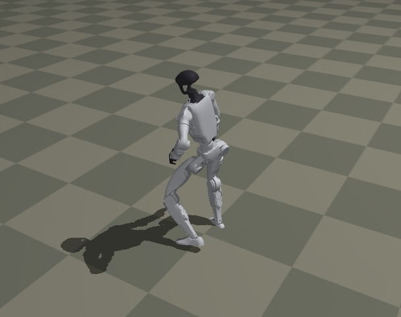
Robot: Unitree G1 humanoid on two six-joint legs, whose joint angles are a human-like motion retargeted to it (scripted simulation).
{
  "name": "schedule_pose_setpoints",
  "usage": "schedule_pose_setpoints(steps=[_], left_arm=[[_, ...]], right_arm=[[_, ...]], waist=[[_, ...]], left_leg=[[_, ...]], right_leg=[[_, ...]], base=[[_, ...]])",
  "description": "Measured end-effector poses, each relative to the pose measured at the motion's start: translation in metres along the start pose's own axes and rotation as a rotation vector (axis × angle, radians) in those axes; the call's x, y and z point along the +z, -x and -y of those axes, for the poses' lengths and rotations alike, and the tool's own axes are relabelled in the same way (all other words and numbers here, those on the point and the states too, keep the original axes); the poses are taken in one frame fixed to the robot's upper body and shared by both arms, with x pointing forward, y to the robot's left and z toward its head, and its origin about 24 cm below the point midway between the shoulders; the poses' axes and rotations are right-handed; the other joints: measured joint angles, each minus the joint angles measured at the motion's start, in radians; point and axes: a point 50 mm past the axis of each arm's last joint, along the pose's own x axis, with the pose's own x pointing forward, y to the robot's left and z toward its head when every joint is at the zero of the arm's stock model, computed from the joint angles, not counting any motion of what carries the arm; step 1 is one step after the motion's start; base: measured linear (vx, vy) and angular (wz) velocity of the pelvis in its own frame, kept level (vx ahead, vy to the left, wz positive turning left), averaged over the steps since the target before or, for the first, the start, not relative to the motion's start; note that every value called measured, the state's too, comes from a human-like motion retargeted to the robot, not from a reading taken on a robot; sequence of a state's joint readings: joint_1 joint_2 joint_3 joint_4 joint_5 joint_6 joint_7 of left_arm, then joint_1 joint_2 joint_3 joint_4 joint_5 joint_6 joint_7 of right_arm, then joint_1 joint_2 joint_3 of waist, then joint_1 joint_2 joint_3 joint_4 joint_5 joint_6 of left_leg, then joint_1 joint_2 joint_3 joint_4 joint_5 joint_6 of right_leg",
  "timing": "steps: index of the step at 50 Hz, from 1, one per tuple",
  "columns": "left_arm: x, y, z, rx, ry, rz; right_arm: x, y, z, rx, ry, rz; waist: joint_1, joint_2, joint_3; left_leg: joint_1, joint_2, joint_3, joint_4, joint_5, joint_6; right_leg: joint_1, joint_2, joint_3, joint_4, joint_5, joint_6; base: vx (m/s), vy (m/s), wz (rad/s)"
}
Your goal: Dance
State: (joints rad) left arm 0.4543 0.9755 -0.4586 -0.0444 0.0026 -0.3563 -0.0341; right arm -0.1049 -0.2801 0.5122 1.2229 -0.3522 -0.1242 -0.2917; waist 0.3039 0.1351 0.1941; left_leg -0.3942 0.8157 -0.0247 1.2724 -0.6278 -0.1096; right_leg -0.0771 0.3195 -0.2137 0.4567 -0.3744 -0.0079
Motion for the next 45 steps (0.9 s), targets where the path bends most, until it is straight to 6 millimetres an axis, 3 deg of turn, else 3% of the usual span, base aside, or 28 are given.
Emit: schedule_pose_setpoints(steps=[5, 11, 15, 18, 20, 25, 29, 30, 32, 33, 34, 37, 39, 45], left_arm=[[0.001, 0.004, 0.003, 0.049, 0.037, 0.001], [0.007, 0.005, 0.005, 0.124, 0.061, 0.026], [0.018, 0.0, -0.007, 0.251, 0.03, 0.092], [0.026, -0.004, -0.02, 0.384, -0.024, 0.137], [0.032, -0.008, -0.033, 0.505, -0.083, 0.174], [0.053, -0.002, -0.092, 0.912, -0.311, 0.253], [0.077, 0.035, -0.16, 1.331, -0.609, 0.279], [0.086, 0.052, -0.18, 1.476, -0.719, 0.275], [0.1, 0.082, -0.209, 1.66, -0.867, 0.252], [0.109, 0.107, -0.228, 1.796, -0.97, 0.215], [0.117, 0.125, -0.24, 1.888, -1.034, 0.189], [0.135, 0.18, -0.268, 2.138, -1.149, 0.074], [0.147, 0.221, -0.285, 2.295, -1.179, -0.007], [0.167, 0.287, -0.301, 2.514, -1.116, -0.149]], right_arm=[[-0.013, 0.002, 0.005, -0.015, 0.036, -0.024], [-0.037, 0.009, 0.006, 0.025, 0.067, -0.08], [-0.056, 0.017, -0.001, 0.07, 0.04, -0.142], [-0.064, 0.022, -0.009, 0.102, -0.021, -0.182], [-0.065, 0.023, -0.01, 0.114, -0.072, -0.2], [-0.061, 0.022, -0.016, 0.124, -0.202, -0.217], [-0.06, 0.021, -0.012, 0.094, -0.263, -0.229], [-0.054, 0.016, -0.004, 0.069, -0.277, -0.214], [-0.059, 0.016, 0.001, 0.034, -0.297, -0.237], [-0.05, 0.01, 0.011, -0.002, -0.309, -0.216], [-0.05, 0.009, 0.016, -0.028, -0.319, -0.223], [-0.056, 0.007, 0.035, -0.126, -0.342, -0.243], [-0.05, 0.003, 0.047, -0.181, -0.359, -0.235], [-0.071, 0.011, 0.065, -0.288, -0.396, -0.292]], waist=[[0.011, 0.044, -0.003], [0.002, 0.07, -0.036], [-0.009, 0.091, -0.066], [-0.028, 0.087, -0.092], [-0.051, 0.048, -0.114], [-0.111, -0.034, -0.159], [-0.155, -0.074, -0.18], [-0.178, -0.112, -0.183], [-0.207, -0.123, -0.19], [-0.248, -0.183, -0.186], [-0.271, -0.201, -0.185], [-0.325, -0.206, -0.181], [-0.379, -0.24, -0.168], [-0.433, -0.201, -0.136]], left_leg=[[-0.026, 0.055, -0.028, 0.04, -0.007, 0.021], [-0.009, 0.001, -0.028, -0.026, -0.063, 0.04], [0.024, -0.058, -0.019, -0.111, -0.107, 0.044], [0.051, -0.129, 0.02, -0.187, -0.147, 0.065], [0.065, -0.224, 0.069, -0.267, -0.152, 0.097], [0.094, -0.439, 0.18, -0.426, -0.146, 0.151], [0.132, -0.591, 0.259, -0.503, -0.141, 0.162], [0.152, -0.67, 0.286, -0.573, -0.124, 0.175], [0.178, -0.742, 0.313, -0.6, -0.102, 0.174], [0.227, -0.861, 0.326, -0.732, -0.049, 0.194], [0.251, -0.916, 0.336, -0.773, -0.025, 0.198], [0.312, -1.028, 0.338, -0.863, 0.023, 0.21], [0.414, -1.142, 0.309, -1.062, 0.126, 0.228], [0.516, -1.227, 0.269, -1.185, 0.198, 0.245]], right_leg=[[0.077, 0.05, 0.016, -0.116, 0.051, -0.003], [0.134, 0.04, 0.027, -0.249, 0.106, 0.024], [0.129, 0.012, 0.021, -0.274, 0.125, 0.048], [0.101, -0.043, 0.013, -0.265, 0.126, 0.067], [0.05, -0.125, 0.005, -0.234, 0.112, 0.083], [-0.13, -0.344, 0.018, 0.006, 0.025, 0.114], [-0.246, -0.511, 0.074, 0.212, -0.035, 0.14], [-0.283, -0.578, 0.102, 0.255, -0.058, 0.154], [-0.322, -0.658, 0.147, 0.339, -0.068, 0.17], [-0.355, -0.749, 0.192, 0.371, -0.086, 0.195], [-0.375, -0.801, 0.224, 0.405, -0.09, 0.208], [-0.412, -0.9, 0.294, 0.469, -0.081, 0.243], [-0.434, -0.984, 0.341, 0.485, -0.054, 0.269], [-0.486, -1.057, 0.38, 0.572, 0.074, 0.27]], base=[[0.02, -0.02, 0.0], [0.05, 0.07, 0.12], [0.05, 0.15, 0.13], [0.05, 0.21, 0.17], [0.04, 0.23, 0.22], [0.01, 0.25, 0.25], [-0.04, 0.25, 0.24], [-0.02, 0.24, 0.32], [-0.05, 0.22, 0.42], [-0.01, 0.22, 0.6], [-0.04, 0.2, 0.51], [-0.02, 0.2, 0.24], [-0.01, 0.17, 0.26], [-0.02, 0.13, 0.03]])
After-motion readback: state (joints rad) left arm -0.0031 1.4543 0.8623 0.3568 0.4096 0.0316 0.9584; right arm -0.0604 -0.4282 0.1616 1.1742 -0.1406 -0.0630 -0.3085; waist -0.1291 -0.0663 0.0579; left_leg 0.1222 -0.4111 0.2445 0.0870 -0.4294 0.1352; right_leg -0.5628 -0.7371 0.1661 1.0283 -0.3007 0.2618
